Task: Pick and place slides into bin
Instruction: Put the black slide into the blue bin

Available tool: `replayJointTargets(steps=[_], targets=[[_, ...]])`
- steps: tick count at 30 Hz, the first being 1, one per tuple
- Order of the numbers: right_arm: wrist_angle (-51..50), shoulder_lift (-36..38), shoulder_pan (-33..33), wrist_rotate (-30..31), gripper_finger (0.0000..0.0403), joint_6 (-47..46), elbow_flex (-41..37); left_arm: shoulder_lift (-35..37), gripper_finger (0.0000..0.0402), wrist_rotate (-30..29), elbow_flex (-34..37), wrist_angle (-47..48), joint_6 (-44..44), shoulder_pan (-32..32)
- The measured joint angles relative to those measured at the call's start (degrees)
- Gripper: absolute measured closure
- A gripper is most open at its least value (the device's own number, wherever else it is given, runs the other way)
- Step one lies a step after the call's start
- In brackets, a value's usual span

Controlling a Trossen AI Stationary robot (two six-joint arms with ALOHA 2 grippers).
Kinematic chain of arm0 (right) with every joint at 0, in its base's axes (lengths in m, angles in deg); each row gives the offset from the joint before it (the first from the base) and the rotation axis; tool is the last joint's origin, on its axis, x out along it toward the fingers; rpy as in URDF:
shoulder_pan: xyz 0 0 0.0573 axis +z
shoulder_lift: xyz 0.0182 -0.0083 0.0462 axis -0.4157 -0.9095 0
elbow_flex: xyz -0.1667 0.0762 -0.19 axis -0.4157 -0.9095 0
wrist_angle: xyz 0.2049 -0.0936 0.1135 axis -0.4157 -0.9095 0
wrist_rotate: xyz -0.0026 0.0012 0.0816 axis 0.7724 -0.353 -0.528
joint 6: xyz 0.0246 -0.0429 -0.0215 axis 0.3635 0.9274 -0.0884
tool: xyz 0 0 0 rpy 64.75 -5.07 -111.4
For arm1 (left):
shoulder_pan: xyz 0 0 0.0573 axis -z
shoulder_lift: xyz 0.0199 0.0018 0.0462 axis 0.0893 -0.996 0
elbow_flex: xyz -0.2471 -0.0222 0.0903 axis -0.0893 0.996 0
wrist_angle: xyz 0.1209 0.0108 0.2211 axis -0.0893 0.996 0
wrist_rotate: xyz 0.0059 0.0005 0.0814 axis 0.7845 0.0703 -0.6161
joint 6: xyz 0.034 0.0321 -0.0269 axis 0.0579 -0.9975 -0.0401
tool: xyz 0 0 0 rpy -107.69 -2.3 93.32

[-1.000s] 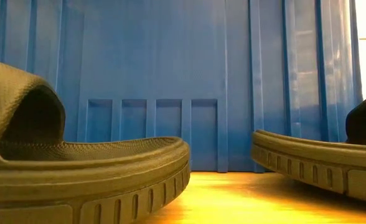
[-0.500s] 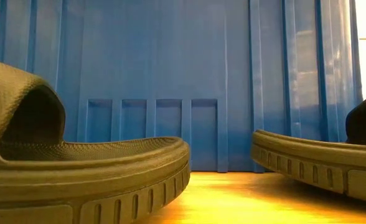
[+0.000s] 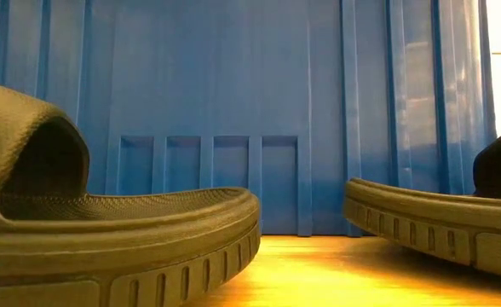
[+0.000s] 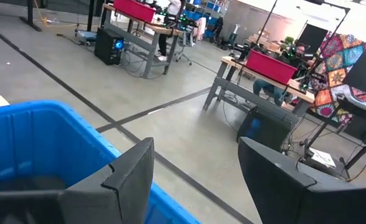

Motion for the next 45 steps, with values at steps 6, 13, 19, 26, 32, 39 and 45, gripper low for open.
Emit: replayJointTargets(steps=[6,13,19,26,32,39,45], targets=[[0.00,0.00,0.00,0.00,0.0179,-0.03,0.00,0.00,0.0401,-0.39,0.00,0.14,0.00,0.48],[-0.03,0.10,0.04,-0.04,0.0179,-0.87,0.00,0.00,0.0401,-0.40,0.15,0.14,0.02,0.81],[-0.36,0.17,0.04,-0.05,0.0179,-2.82,0.02,0.00,0.0401,-0.40,0.77,0.24,0.04,0.81],[-4.11,0.17,0.04,-0.04,0.0179,-4.68,0.04,0.00,0.0401,-0.54,0.81,0.24,0.02,0.81],[-8.73,0.17,0.04,-0.06,0.0179,-7.95,0.04,0.00,0.0401,-1.10,1.16,0.22,0.00,0.81],[-15.50,0.17,0.04,-0.01,0.0204,-12.91,0.04,0.00,0.0401,-1.45,2.45,0.41,0.09,0.81],[-16.61,0.24,0.04,-0.37,0.0308,-13.96,0.04,0.00,0.0401,-1.45,2.45,0.39,0.09,0.81]])
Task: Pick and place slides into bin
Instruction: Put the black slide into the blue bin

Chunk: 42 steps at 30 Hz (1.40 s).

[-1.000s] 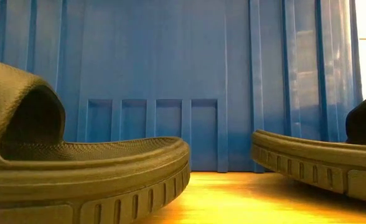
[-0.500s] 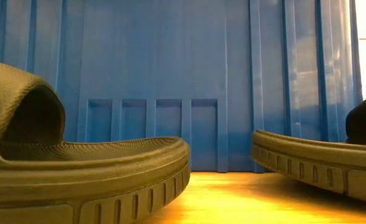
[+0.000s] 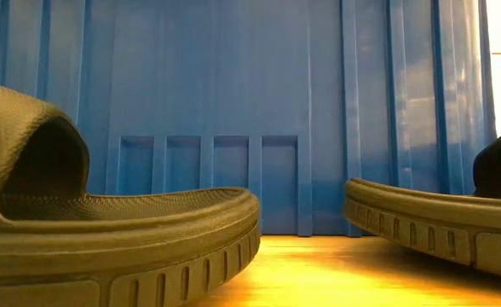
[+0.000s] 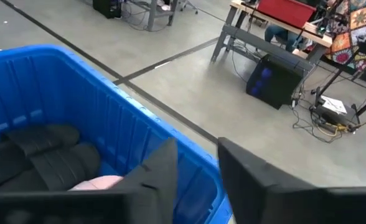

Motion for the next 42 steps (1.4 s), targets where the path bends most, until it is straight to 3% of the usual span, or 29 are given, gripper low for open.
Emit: replayJointTargets(steps=[3,5,14,27,31,36,42], targets=[[-0.55,0.00,0.00,-0.16,0.0369,0.00,0.00,0.00,0.0401,0.00,-0.02,-0.02,0.02,0.00],[-1.69,0.13,0.00,-0.18,0.0386,-0.06,0.00,0.00,0.0401,0.00,-0.02,-0.02,0.08,0.00],[-8.88,1.11,0.00,0.24,0.0390,-5.66,0.00,0.00,0.0401,0.01,-0.02,0.00,0.11,0.00],[-10.02,2.25,0.00,0.50,0.0391,-6.03,0.00,-1.00,0.0401,-0.34,0.07,0.53,2.02,0.00],[-10.77,2.27,0.00,0.41,0.0391,-6.43,0.00,-1.79,0.0401,-2.79,0.17,1.03,4.47,-0.02],[-13.08,2.27,0.00,0.39,0.0391,-9.25,-0.02,-2.85,0.0401,-4.80,0.20,5.05,5.94,-0.07],[-16.71,2.27,-0.02,0.37,0.0391,-11.61,-0.02,-4.96,0.0401,-8.66,0.79,16.92,5.48,-0.11]])
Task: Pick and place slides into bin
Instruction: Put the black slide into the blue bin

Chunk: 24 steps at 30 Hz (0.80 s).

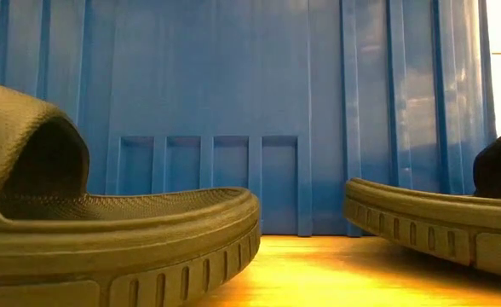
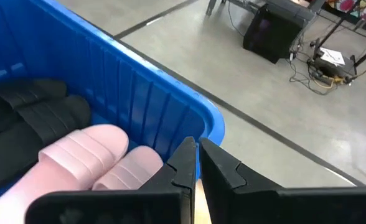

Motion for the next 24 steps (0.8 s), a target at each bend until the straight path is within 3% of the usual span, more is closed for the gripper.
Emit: replayJointTargets(steps=[5,11,18,24], targets=[[-2.64,0.15,-0.36,0.77,0.0390,-0.33,0.00,-3.02,0.0401,-7.33,2.38,2.46,5.08,0.07],[-9.84,2.18,-3.08,8.89,0.0390,-5.78,-0.04,-3.60,0.0401,-10.87,5.78,2.94,11.44,0.04],[-8.62,6.72,-4.28,8.74,0.0390,-8.93,-0.04,-3.40,0.0401,-14.52,11.39,2.95,13.89,-0.02],[-7.70,8.69,-4.28,8.59,0.0390,-9.92,-0.04,-3.46,0.0402,-25.28,20.25,3.71,18.90,0.00]])
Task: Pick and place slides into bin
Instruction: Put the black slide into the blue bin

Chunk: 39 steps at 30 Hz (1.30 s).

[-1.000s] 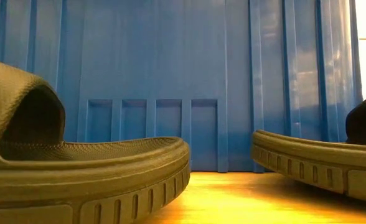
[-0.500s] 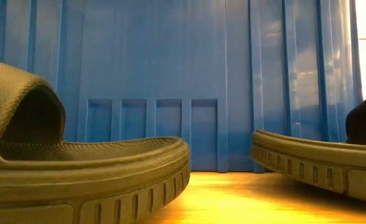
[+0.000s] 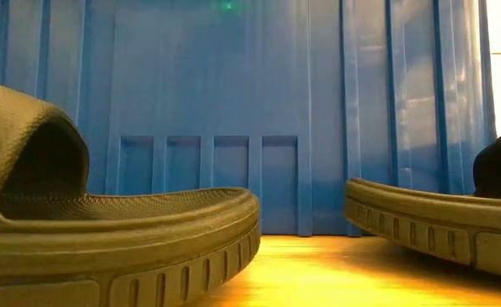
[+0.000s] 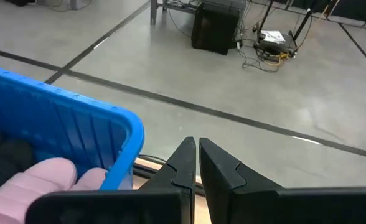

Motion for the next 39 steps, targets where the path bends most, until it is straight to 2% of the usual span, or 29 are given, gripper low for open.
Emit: replayJointTargets(steps=[5,9,15,18,21,24,29,35,39], targets=[[0.04,-0.50,0.00,-0.13,0.0390,-0.88,0.00,0.00,0.0401,-8.34,5.22,-0.13,5.84,0.33],[-0.03,-1.11,0.00,-3.64,0.0390,-2.62,0.00,0.00,0.0401,-18.00,7.49,-0.31,10.90,1.03],[-0.06,-1.36,0.01,-4.65,0.0390,-2.44,0.00,0.04,0.0401,-27.82,8.23,-0.20,13.26,2.61],[0.05,-1.37,-0.73,-4.64,0.0390,1.96,0.00,0.04,0.0401,-32.07,8.13,1.18,14.03,4.91],[0.04,-1.35,-1.76,-4.76,0.0390,6.63,0.00,0.04,0.0401,-33.22,8.32,2.19,16.86,6.99],[0.02,-1.35,-2.73,-4.81,0.0390,10.78,0.00,0.04,0.0402,-36.65,8.32,2.01,27.93,8.64],[0.03,-1.33,-3.45,-8.19,0.0390,14.98,0.02,0.52,0.0402,-41.91,9.03,2.26,36.12,10.66],[0.17,-1.33,-3.48,-9.58,0.0390,15.93,0.02,0.25,0.0402,-42.84,11.94,3.61,38.98,12.71],[0.13,-1.33,-3.50,-12.90,0.0390,18.90,0.02,0.48,0.0402,-42.72,15.37,5.80,42.11,14.98]])
